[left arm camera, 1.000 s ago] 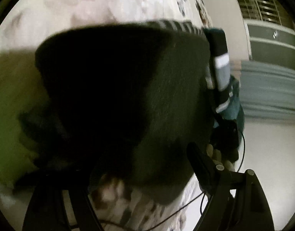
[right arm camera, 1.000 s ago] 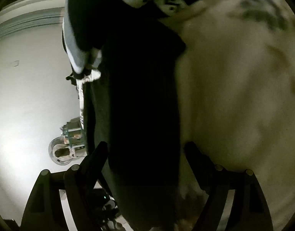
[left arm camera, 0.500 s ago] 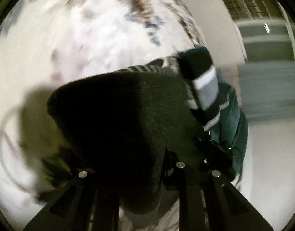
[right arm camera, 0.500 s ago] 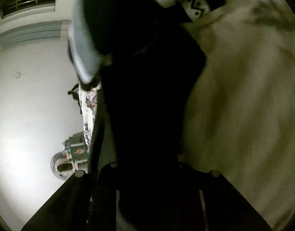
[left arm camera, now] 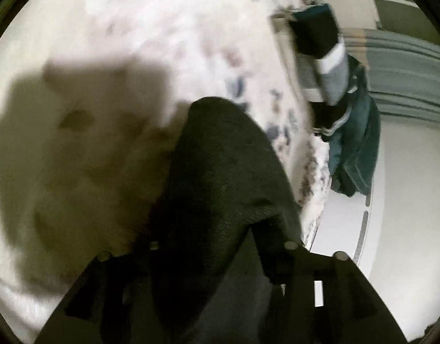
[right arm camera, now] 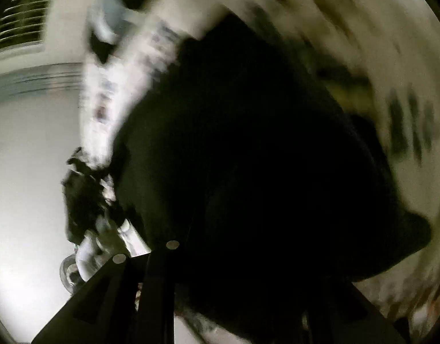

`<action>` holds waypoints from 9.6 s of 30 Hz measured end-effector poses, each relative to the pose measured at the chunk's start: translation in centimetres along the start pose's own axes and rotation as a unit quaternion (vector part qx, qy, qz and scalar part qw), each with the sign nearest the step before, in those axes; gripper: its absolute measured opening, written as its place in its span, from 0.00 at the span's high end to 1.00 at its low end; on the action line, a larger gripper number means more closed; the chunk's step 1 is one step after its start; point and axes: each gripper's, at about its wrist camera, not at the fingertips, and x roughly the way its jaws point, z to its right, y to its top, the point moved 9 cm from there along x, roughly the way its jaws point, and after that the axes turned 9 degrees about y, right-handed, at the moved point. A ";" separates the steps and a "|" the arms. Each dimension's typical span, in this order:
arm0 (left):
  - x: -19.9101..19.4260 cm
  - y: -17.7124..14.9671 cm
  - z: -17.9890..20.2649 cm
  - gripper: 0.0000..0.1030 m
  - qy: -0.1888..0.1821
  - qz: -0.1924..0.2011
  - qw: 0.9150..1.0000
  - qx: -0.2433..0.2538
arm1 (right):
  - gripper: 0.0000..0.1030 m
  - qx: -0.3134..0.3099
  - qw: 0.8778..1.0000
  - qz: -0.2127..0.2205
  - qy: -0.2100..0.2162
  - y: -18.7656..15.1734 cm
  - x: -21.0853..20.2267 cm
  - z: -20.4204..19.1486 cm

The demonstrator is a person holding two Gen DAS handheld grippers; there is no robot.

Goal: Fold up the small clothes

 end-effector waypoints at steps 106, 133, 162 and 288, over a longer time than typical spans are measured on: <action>-2.3 0.4 -2.6 0.41 0.083 0.143 0.985 0.052 | 0.93 -0.432 0.862 -0.247 -0.100 11.8 19.9 -24.0; -5.3 -7.1 -2.4 0.41 0.202 0.127 0.969 0.067 | 0.46 -0.272 0.950 -0.057 -0.142 18.1 -0.5 -7.9; -6.7 -10.1 -4.9 0.41 0.218 0.133 0.966 0.046 | 0.47 -0.051 0.994 -0.054 -0.075 8.8 -6.0 1.7; 2.7 25.6 24.5 0.00 0.325 0.180 0.880 0.297 | 0.08 -0.236 0.907 0.156 -0.310 38.3 -3.4 -30.6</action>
